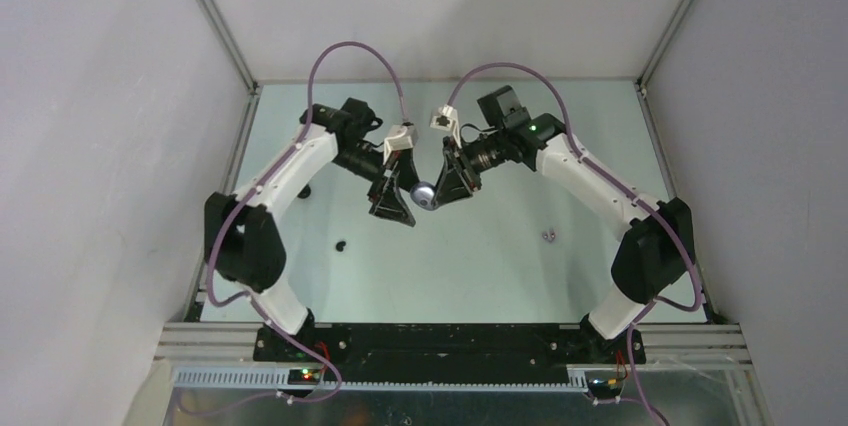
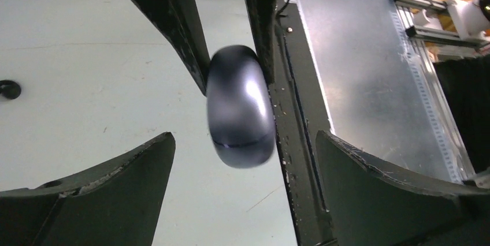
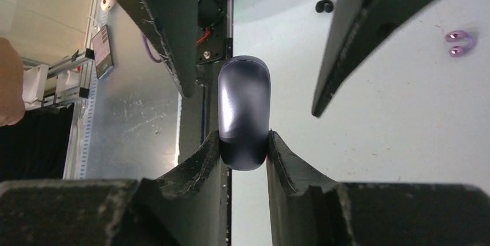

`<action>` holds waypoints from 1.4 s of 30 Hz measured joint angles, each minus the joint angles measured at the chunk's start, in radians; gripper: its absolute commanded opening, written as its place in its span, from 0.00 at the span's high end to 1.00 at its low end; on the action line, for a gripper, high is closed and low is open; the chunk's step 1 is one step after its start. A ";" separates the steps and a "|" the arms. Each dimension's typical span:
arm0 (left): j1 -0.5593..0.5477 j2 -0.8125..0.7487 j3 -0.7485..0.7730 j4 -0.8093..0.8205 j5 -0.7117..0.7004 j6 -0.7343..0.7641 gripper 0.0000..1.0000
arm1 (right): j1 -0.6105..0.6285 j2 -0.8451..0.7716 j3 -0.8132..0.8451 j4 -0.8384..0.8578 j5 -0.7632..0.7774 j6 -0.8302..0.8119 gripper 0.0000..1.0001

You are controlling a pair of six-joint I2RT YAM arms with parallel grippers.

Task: Insert the wireless bluetooth earbuds into the charging case
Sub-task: Pick up the charging case at the center of the board.

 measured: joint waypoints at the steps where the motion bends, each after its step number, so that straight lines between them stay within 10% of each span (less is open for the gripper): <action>1: -0.002 0.034 0.035 -0.077 0.008 0.064 0.01 | 0.008 0.000 0.000 0.002 0.000 0.005 1.00; 10: 0.012 0.104 0.078 -0.294 0.105 0.279 0.01 | 0.006 0.008 0.000 0.080 0.000 0.098 1.00; 20: 0.089 0.199 0.338 -0.300 0.121 0.174 0.01 | -0.084 -0.017 0.003 0.153 0.089 0.162 1.00; 32: 0.052 -0.161 -0.164 0.766 -0.396 -0.704 0.01 | -0.086 -0.062 0.044 0.060 0.264 0.070 1.00; 42: 0.060 -0.304 -0.249 1.072 -0.622 -0.992 0.01 | -0.097 -0.117 0.039 0.060 0.290 0.056 1.00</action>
